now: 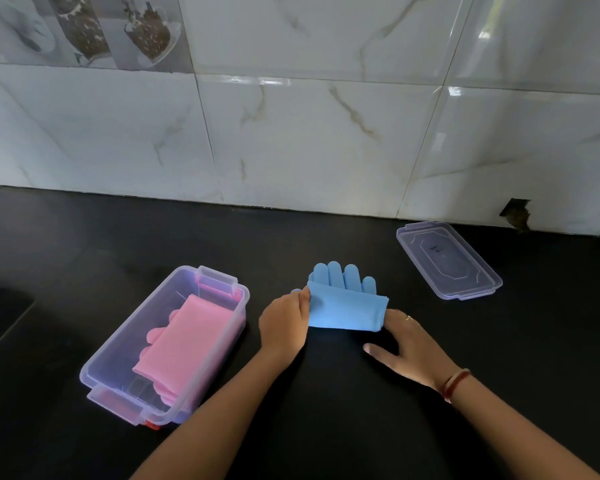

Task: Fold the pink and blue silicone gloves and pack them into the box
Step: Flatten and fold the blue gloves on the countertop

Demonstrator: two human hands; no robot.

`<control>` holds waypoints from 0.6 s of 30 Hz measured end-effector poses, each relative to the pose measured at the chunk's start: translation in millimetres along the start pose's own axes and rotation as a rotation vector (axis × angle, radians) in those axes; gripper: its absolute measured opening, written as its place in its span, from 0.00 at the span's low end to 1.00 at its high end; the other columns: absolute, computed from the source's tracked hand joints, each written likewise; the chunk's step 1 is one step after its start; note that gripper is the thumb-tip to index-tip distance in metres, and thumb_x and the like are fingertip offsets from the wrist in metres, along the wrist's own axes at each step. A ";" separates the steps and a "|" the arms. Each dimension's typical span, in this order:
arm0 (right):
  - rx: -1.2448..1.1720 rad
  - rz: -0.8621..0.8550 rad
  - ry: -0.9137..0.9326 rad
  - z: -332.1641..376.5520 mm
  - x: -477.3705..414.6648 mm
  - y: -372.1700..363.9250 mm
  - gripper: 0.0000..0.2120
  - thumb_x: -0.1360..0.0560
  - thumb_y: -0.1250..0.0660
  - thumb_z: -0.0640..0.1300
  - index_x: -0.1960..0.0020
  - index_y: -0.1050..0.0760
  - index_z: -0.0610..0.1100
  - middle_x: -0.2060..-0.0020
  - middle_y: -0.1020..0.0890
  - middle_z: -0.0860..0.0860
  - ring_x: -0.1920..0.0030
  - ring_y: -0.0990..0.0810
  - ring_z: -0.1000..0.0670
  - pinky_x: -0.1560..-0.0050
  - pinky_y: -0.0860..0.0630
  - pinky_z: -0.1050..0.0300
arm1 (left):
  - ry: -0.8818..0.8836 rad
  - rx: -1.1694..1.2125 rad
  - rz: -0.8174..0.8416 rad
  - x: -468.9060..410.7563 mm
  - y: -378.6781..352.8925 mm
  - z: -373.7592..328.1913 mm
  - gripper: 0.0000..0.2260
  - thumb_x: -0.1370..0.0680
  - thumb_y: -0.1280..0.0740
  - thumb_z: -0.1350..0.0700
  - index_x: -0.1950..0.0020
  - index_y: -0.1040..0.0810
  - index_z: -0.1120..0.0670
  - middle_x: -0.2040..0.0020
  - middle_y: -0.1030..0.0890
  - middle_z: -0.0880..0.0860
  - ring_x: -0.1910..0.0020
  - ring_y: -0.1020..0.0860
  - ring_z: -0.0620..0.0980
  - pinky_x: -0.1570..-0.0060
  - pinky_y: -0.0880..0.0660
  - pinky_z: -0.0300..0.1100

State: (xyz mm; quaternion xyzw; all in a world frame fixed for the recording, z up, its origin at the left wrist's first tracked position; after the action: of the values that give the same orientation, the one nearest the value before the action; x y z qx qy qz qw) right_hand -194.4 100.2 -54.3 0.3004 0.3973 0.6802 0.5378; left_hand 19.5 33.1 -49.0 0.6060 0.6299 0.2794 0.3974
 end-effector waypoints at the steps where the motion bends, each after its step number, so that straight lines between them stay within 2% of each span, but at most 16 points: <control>1: -0.020 -0.053 -0.038 -0.1 -5.6 -1.3 0.22 0.24 0.36 0.54 0.32 0.32 0.51 0.43 0.27 0.61 0.43 0.29 0.60 0.42 0.35 0.67 | 0.025 -0.003 0.007 -3.9 -1.8 1.2 0.20 0.18 0.51 0.46 0.62 0.26 0.52 0.67 0.24 0.48 0.65 0.23 0.49 0.67 0.32 0.41; 4: -0.172 -0.151 -0.179 1.2 -27.6 -1.9 0.09 0.21 0.40 0.49 0.43 0.28 0.47 0.51 0.24 0.56 0.51 0.26 0.55 0.51 0.31 0.65 | 0.138 0.129 -0.033 -6.5 -2.5 8.4 0.20 0.18 0.52 0.46 0.55 0.23 0.52 0.60 0.21 0.49 0.62 0.27 0.46 0.61 0.34 0.41; 7: -0.247 -0.159 -0.295 1.5 -44.2 -4.3 0.10 0.19 0.44 0.48 0.52 0.29 0.42 0.58 0.24 0.48 0.57 0.26 0.49 0.55 0.30 0.55 | 0.181 0.415 -0.030 -1.3 0.6 13.1 0.24 0.21 0.56 0.36 0.55 0.26 0.48 0.58 0.22 0.46 0.59 0.24 0.45 0.60 0.30 0.42; 9: -0.225 -0.188 -0.337 1.8 -47.8 -4.4 0.12 0.19 0.45 0.48 0.53 0.30 0.41 0.60 0.25 0.48 0.59 0.26 0.48 0.53 0.29 0.50 | 0.101 0.367 0.015 -0.3 0.5 9.6 0.28 0.27 0.56 0.28 0.56 0.28 0.49 0.59 0.22 0.46 0.60 0.24 0.46 0.63 0.30 0.42; 12: -0.245 -0.210 -0.406 2.6 -49.0 -5.8 0.14 0.19 0.46 0.50 0.55 0.30 0.42 0.62 0.26 0.49 0.59 0.26 0.48 0.53 0.28 0.49 | 0.120 0.137 0.046 -3.2 -5.7 3.8 0.24 0.29 0.43 0.30 0.50 0.28 0.50 0.50 0.28 0.47 0.53 0.26 0.48 0.61 0.31 0.43; 14: -0.275 -0.274 -0.452 5.2 -47.5 -6.2 0.15 0.19 0.46 0.52 0.57 0.29 0.43 0.58 0.26 0.49 0.57 0.26 0.50 0.56 0.29 0.54 | 0.178 0.048 0.055 -5.3 -9.3 0.0 0.26 0.28 0.40 0.32 0.44 0.27 0.52 0.42 0.31 0.51 0.42 0.29 0.53 0.56 0.30 0.43; 15: -0.265 -0.333 -0.468 5.8 -46.3 -6.2 0.16 0.20 0.45 0.53 0.57 0.27 0.43 0.53 0.28 0.49 0.54 0.26 0.51 0.53 0.29 0.56 | 0.199 0.030 0.070 -7.3 -10.7 -1.4 0.27 0.28 0.39 0.32 0.42 0.27 0.53 0.39 0.31 0.53 0.40 0.30 0.54 0.53 0.29 0.44; 17: -0.216 -0.423 -0.512 5.2 -42.9 -5.7 0.18 0.21 0.42 0.55 0.55 0.24 0.41 0.44 0.32 0.49 0.46 0.28 0.51 0.44 0.29 0.55 | 0.216 0.048 0.112 -11.6 -11.7 -3.0 0.27 0.29 0.37 0.33 0.43 0.28 0.54 0.42 0.26 0.53 0.43 0.27 0.54 0.53 0.28 0.44; 18: -0.204 -0.437 -0.538 4.5 -42.9 -4.7 0.19 0.22 0.41 0.55 0.54 0.23 0.40 0.43 0.32 0.49 0.45 0.28 0.50 0.43 0.29 0.54 | 0.227 0.092 0.129 -13.9 -10.7 -2.7 0.26 0.29 0.35 0.34 0.45 0.30 0.53 0.45 0.24 0.52 0.47 0.25 0.53 0.54 0.27 0.44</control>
State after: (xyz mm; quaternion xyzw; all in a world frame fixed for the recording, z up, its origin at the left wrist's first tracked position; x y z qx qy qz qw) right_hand -178.0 60.0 -55.3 0.3212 0.2264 0.4821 0.7830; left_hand 10.8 18.5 -54.3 0.6273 0.6426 0.3421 0.2765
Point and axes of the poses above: each hand's wrist, its own x-axis away from the middle knuckle, its own y-axis out of the back of the hand, z = x × y, the point moved 4 cm from there along -x, towards the middle knuckle
